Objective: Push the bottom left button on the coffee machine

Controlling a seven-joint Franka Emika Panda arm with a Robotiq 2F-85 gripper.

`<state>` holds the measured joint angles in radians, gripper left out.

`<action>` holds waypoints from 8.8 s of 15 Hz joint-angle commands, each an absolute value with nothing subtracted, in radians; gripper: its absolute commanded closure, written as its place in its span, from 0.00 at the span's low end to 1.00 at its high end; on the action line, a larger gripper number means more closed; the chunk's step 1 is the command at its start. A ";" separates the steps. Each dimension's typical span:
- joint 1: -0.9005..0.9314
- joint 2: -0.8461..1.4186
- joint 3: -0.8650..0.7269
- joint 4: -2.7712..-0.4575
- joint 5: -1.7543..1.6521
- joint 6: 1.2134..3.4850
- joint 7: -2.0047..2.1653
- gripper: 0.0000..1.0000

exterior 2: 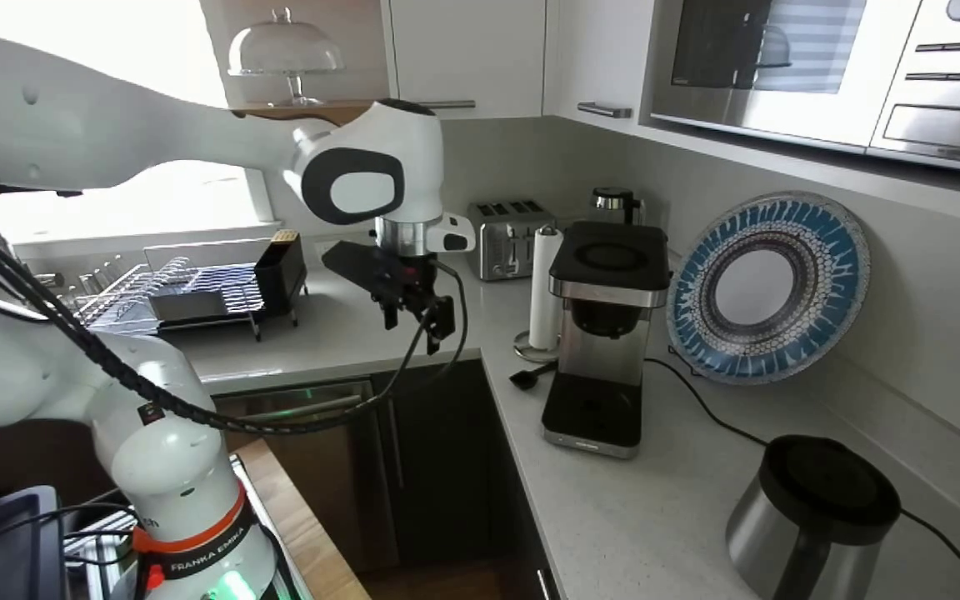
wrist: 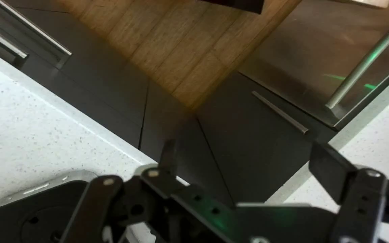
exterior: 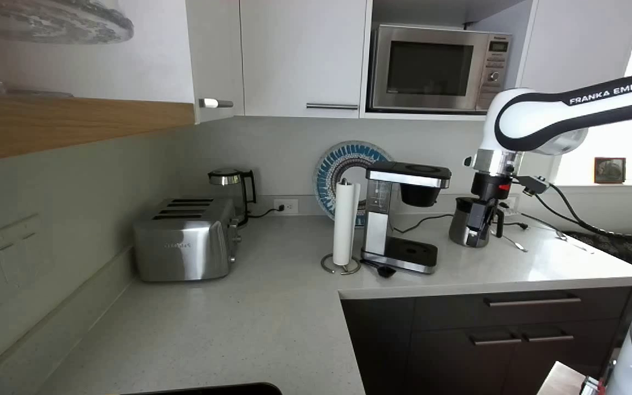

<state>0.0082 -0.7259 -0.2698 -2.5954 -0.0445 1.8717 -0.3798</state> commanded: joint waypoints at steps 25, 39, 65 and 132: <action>-0.150 0.048 -0.677 -2.203 0.577 1.552 -1.096 0.00; -0.441 0.328 -0.409 -2.041 0.810 1.741 -1.094 0.87; -0.480 0.431 -0.293 -1.975 0.859 1.970 -0.979 1.00; -0.489 0.441 -0.269 -1.951 0.839 1.966 -0.841 1.00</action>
